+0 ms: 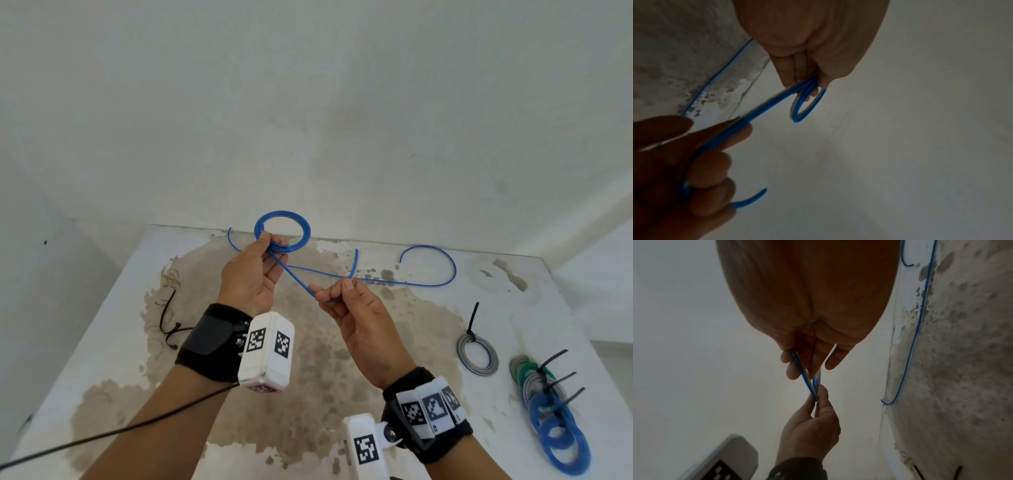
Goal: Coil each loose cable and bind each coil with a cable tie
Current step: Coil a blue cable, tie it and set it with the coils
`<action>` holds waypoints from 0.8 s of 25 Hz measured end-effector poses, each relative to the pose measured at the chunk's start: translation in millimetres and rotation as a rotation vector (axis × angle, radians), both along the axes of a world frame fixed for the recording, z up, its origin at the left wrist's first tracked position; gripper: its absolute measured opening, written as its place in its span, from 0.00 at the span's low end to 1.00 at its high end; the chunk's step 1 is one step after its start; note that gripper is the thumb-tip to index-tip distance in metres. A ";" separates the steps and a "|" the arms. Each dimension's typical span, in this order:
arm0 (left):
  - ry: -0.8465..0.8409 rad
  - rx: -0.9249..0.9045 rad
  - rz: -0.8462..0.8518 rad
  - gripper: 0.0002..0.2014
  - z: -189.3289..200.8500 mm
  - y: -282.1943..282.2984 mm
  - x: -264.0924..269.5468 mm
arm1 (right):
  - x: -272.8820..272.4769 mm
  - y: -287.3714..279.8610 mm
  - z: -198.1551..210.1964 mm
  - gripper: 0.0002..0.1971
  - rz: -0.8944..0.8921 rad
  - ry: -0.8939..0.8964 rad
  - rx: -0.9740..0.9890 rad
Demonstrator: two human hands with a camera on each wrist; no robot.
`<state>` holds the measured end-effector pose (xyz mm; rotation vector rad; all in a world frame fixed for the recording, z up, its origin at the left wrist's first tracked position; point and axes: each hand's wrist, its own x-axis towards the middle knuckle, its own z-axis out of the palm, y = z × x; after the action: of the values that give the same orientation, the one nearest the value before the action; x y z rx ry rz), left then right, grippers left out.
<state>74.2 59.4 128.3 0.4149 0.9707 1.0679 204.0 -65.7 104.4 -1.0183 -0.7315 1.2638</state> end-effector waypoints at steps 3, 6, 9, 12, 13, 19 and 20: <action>-0.008 0.043 -0.049 0.09 4.6 -3.0 -1.5 | 7.7 -0.4 6.1 0.15 -0.056 0.014 -0.014; 0.085 0.159 -0.221 0.09 5.8 -16.2 -5.5 | 30.4 7.8 14.3 0.14 -0.182 0.014 -0.084; 0.184 0.240 -0.341 0.09 4.2 -27.1 -9.6 | 45.5 17.7 20.4 0.15 -0.205 -0.132 -0.153; 0.261 0.281 -0.392 0.09 5.0 -31.1 -11.1 | 47.7 24.1 22.2 0.14 -0.205 -0.217 -0.165; 0.273 0.290 -0.402 0.09 5.3 -32.3 -12.0 | 47.7 25.6 23.1 0.13 -0.208 -0.245 -0.164; 0.244 0.241 -0.348 0.09 1.8 -28.1 -16.8 | 43.0 23.4 29.6 0.12 -0.172 -0.107 -0.096; 0.196 0.206 -0.315 0.09 1.0 -25.5 -18.2 | 40.8 20.6 30.5 0.12 -0.141 -0.034 -0.087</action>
<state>56.1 33.9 129.3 0.8262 0.9322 0.8526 244.9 -45.0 135.0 -1.1449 -0.6229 1.1667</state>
